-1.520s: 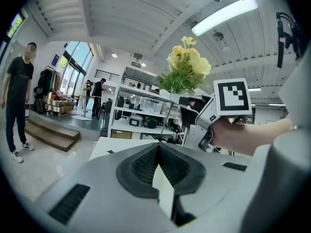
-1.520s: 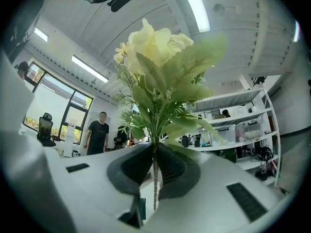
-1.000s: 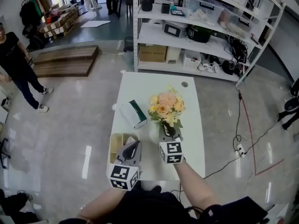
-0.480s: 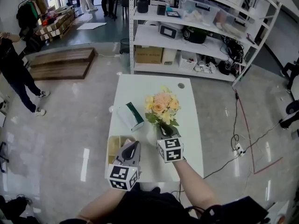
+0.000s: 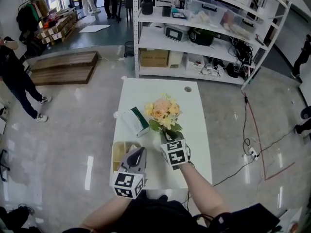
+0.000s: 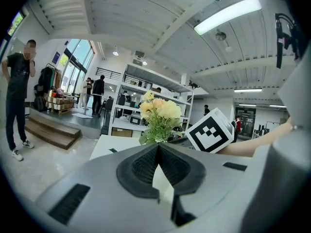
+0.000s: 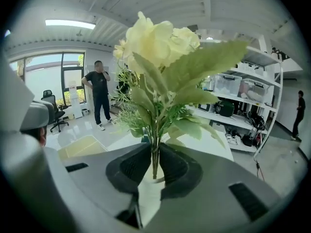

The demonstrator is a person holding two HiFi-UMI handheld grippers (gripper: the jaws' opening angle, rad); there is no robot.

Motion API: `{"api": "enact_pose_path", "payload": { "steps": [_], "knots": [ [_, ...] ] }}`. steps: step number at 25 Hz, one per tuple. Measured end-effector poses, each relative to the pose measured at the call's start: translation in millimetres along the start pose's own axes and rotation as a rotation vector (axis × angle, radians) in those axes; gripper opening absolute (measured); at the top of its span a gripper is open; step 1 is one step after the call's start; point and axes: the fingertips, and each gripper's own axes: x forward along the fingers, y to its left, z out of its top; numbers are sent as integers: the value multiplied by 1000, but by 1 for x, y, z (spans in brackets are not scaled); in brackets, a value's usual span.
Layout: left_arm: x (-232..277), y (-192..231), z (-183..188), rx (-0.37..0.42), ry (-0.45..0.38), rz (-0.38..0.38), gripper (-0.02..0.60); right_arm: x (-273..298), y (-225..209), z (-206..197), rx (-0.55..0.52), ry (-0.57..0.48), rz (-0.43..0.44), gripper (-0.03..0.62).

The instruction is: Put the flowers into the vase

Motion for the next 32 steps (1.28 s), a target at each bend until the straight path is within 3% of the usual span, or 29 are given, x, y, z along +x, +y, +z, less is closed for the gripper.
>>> {"api": "enact_pose_path", "payload": {
  "steps": [9,32],
  "knots": [
    [-6,-1,1,-5,-11,-2,3,-7,6,-6,-38,117,23,71],
    [1,-14,7,5,-17,-53,3,-27,6,-7,-85,170,43,87]
  ]
}}
